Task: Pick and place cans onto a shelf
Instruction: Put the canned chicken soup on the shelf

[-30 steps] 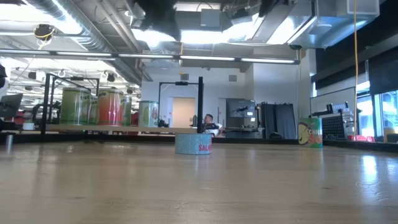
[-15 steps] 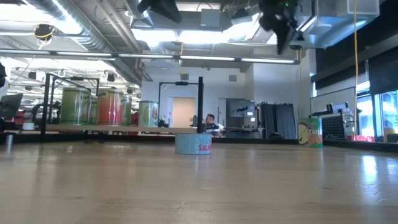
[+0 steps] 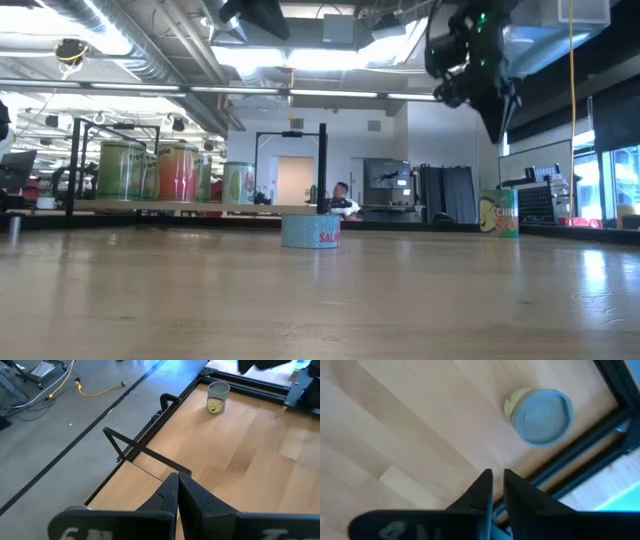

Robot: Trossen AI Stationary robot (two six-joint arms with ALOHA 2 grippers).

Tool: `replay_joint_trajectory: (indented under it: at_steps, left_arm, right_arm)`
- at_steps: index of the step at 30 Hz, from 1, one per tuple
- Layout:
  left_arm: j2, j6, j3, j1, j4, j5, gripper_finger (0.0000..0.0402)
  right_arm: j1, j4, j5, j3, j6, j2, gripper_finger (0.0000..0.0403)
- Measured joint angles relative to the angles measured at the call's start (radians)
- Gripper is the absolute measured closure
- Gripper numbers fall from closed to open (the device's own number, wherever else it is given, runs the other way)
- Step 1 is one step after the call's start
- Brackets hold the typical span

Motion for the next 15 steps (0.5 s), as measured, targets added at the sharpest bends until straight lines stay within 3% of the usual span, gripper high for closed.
replay_joint_trajectory:
  at_steps: [7,12,15]
  left_arm:
    - [0.0,0.026,0.0,0.003,0.0,0.001,0.0402]
    - [0.0,0.027,0.0,0.003,0.001,0.002,0.0402]
    - [0.0,0.027,0.0,0.003,0.001,0.002,0.0402]
  right_arm:
    - [-0.002,0.164,-0.01,-0.097,-0.003,0.036,0.0317]
    - [-0.009,0.193,0.095,-0.135,-0.002,0.064,0.0312]
    - [-0.028,0.241,0.098,-0.152,-0.005,0.08,0.0311]
